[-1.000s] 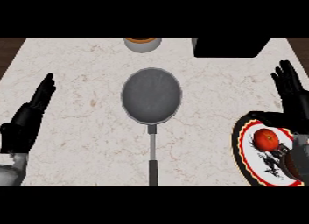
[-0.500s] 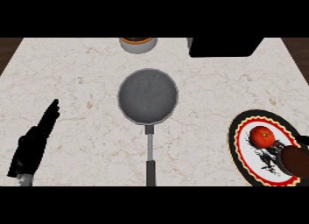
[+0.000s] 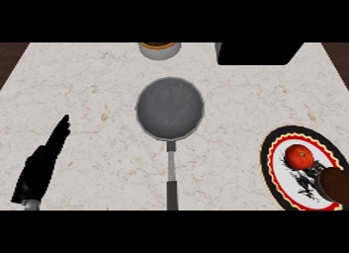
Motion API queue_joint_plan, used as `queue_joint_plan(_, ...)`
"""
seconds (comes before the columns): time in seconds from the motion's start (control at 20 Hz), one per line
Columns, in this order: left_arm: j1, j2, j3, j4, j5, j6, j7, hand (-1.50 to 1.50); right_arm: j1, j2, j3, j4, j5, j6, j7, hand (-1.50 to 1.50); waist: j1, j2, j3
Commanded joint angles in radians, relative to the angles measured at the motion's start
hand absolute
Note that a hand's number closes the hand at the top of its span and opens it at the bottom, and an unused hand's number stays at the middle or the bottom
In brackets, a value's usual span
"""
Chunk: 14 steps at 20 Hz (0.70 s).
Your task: Pick the tomato from the plate and place it in the pan
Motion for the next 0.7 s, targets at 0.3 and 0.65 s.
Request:
queue_joint_plan(0.3, -0.014, -0.020, 0.030, -0.021, -0.029, -0.034, 0.027, 0.00, -0.229, 0.011, 0.114, -0.033, 0.023, 0.207, 0.259, -1.50, 0.014, 0.003, 0.001)
queue_joint_plan(0.65, 0.017, -0.034, 0.059, -0.004, -0.035, -0.071, -0.003, 0.00, -0.350, 0.068, 0.166, 0.047, 0.038, 0.335, 0.407, -1.50, 0.014, 0.003, 0.001)
